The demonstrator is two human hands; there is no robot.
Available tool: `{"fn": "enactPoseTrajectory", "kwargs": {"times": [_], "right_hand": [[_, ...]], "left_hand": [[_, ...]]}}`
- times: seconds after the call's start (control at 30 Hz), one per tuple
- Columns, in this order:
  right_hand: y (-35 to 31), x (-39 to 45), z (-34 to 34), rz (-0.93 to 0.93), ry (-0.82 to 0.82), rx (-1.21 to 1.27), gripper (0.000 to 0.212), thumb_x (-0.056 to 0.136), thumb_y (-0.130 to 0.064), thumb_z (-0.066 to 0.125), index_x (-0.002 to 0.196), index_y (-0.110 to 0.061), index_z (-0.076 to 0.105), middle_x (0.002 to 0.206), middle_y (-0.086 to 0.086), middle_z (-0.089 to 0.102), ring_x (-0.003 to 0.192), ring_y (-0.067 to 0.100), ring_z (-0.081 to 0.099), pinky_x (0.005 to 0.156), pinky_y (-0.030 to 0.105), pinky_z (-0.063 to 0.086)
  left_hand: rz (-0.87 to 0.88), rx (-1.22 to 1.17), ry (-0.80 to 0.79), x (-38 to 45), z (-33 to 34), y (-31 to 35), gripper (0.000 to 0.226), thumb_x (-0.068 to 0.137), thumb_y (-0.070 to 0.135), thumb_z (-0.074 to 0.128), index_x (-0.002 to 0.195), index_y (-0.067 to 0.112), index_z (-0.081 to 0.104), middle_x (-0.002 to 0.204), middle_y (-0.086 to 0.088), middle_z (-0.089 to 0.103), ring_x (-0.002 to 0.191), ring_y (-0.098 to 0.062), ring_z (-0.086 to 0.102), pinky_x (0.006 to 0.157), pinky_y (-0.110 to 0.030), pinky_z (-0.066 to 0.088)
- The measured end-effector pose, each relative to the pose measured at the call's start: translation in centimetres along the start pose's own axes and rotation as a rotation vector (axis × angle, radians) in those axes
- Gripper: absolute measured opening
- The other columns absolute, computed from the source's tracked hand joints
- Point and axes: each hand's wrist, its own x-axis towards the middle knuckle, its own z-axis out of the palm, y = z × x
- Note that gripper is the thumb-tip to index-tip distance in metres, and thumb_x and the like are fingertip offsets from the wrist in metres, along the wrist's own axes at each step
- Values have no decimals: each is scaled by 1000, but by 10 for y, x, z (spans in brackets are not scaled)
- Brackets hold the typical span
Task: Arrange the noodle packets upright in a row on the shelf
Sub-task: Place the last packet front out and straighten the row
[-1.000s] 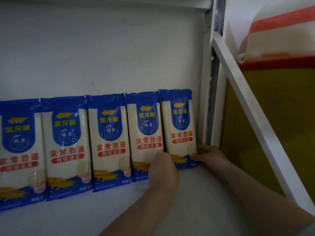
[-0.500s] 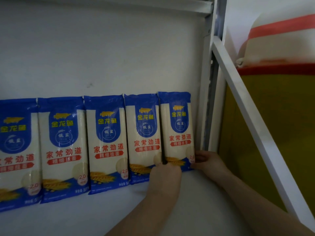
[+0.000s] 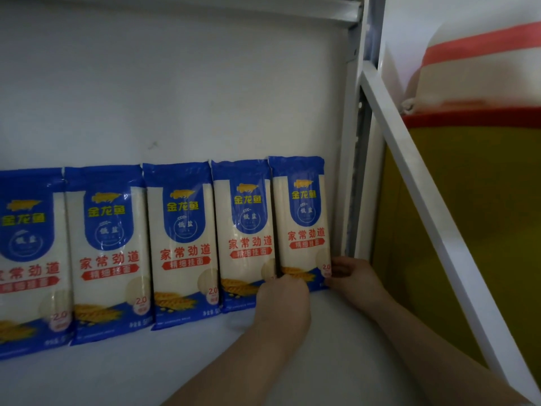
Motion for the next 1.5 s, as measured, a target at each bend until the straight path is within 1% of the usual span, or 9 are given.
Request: {"fn": "enactPoseTrajectory", "kwargs": {"times": [0.13, 0.27, 0.37, 0.47, 0.6, 0.77, 1.07, 1.33, 1.5], "right_hand": [[-6, -6, 3, 4, 7, -31, 36, 79, 5, 69, 112, -8, 65, 92, -5, 67, 96, 18, 65, 66, 17, 50], [-18, -34, 12, -184, 342, -249, 17, 79, -10, 73, 93, -16, 64, 92, -1, 65, 84, 11, 60, 70, 19, 46], [-43, -60, 35, -214, 55, -313, 14, 82, -17, 71, 93, -26, 67, 91, -13, 66, 85, 2, 61, 69, 9, 44], [-52, -60, 65, -136, -169, -467, 18, 84, -21, 66, 102, -19, 67, 101, -5, 68, 94, 9, 63, 82, 19, 50], [-55, -53, 84, -119, -120, -611, 6, 91, -11, 53, 92, -11, 59, 109, 4, 62, 102, 15, 58, 91, 20, 44], [-51, -52, 86, -160, -23, -666, 13, 90, -9, 52, 94, -13, 64, 101, 0, 66, 94, 14, 61, 81, 20, 47], [-55, -43, 85, -117, -12, -604, 13, 86, -7, 56, 78, -11, 65, 72, -3, 60, 66, 6, 52, 59, 16, 46], [-60, -32, 92, 48, -94, -513, 10, 89, -6, 56, 94, -4, 64, 93, 11, 67, 85, 24, 66, 74, 34, 59], [-57, -31, 95, 57, -21, -457, 10, 88, -8, 59, 92, -3, 67, 87, 12, 71, 81, 23, 69, 70, 32, 58]], "left_hand": [[-42, -109, 32, -4, -4, -14, 18, 94, 17, 48, 99, 10, 64, 101, -8, 66, 91, -21, 64, 65, -27, 42], [-225, -186, 52, -25, -8, -63, 25, 92, 34, 51, 98, 15, 66, 96, -3, 65, 87, -18, 63, 72, -27, 51], [-303, -215, 133, -48, -6, -94, 19, 90, 41, 52, 93, 24, 61, 91, 4, 62, 83, -11, 60, 73, -25, 52], [-342, -307, 103, -61, 1, -97, 19, 89, 39, 51, 88, 23, 62, 81, 2, 65, 76, -9, 62, 72, -27, 54], [-393, -522, 91, -59, 13, -89, 22, 90, 28, 51, 72, 19, 59, 60, -2, 67, 53, -4, 62, 62, -23, 53], [-401, -433, 158, -50, 24, -90, 21, 90, 30, 51, 76, 18, 61, 71, -2, 68, 70, -13, 64, 71, -32, 56], [-385, -469, 193, -42, 31, -95, 26, 91, 34, 51, 77, 16, 64, 72, -3, 68, 70, -13, 65, 72, -32, 56], [-429, -437, 234, -39, 28, -88, 13, 95, 28, 48, 89, 17, 50, 70, 2, 57, 63, -10, 54, 61, -24, 46], [-424, -361, 160, -38, 20, -89, 8, 94, 23, 51, 98, 15, 52, 93, 1, 57, 87, -16, 62, 72, -26, 47]]}}
